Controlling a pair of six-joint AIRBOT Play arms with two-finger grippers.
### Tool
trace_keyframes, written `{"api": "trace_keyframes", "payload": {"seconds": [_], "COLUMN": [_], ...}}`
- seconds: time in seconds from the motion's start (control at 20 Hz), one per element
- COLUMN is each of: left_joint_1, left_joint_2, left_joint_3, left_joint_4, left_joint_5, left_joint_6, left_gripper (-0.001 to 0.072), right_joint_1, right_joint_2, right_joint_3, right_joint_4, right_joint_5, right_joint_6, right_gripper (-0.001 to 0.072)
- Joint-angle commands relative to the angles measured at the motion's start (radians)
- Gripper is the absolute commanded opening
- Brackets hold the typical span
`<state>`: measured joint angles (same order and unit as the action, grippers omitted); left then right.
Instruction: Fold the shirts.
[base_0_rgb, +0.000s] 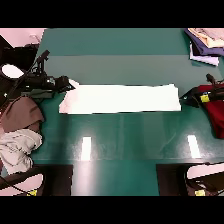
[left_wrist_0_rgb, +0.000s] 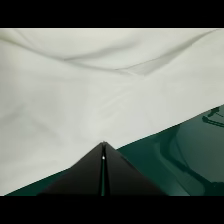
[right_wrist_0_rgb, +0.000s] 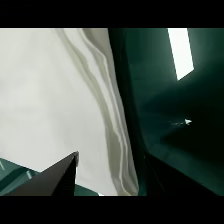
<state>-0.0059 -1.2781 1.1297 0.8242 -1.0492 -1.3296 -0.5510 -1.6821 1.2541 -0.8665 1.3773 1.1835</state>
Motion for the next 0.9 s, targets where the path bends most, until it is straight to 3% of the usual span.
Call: {"api": "trace_keyframes", "payload": {"seconds": [0.0,0.15,0.25,0.35,0.4,0.65,0.85], "left_joint_1": [0.000,0.000,0.000,-0.003,-0.015,-0.201,-0.346], "left_joint_2": [-0.001,-0.002,-0.002,-0.002,-0.003,-0.056,-0.259], "left_joint_3": [0.001,0.000,0.000,0.000,0.000,0.027,0.208], "left_joint_4": [-0.001,-0.001,-0.001,0.000,0.005,0.007,0.006], "left_joint_5": [-0.036,-0.037,-0.037,-0.045,-0.043,0.086,0.096], "left_joint_6": [0.001,0.001,0.002,0.002,0.002,-0.032,-0.034], "left_gripper": [0.0029,0.0029,0.0029,0.0029,0.0028,0.0027,0.0027], "right_joint_1": [0.031,0.090,0.123,0.146,0.146,0.161,0.238], "right_joint_2": [-0.074,-0.116,-0.137,-0.142,-0.137,-0.021,0.083], "right_joint_3": [0.039,0.085,0.105,0.112,0.112,0.113,0.228], "right_joint_4": [0.035,0.037,0.037,0.037,0.042,0.185,0.242], "right_joint_5": [0.013,0.016,0.022,0.027,0.035,0.047,0.111], "right_joint_6": [-0.026,-0.026,-0.027,-0.066,-0.095,-0.111,-0.097], "right_gripper": [0.0450,0.0427,0.0286,0.0048,0.0017,0.0014,0.0013]}}
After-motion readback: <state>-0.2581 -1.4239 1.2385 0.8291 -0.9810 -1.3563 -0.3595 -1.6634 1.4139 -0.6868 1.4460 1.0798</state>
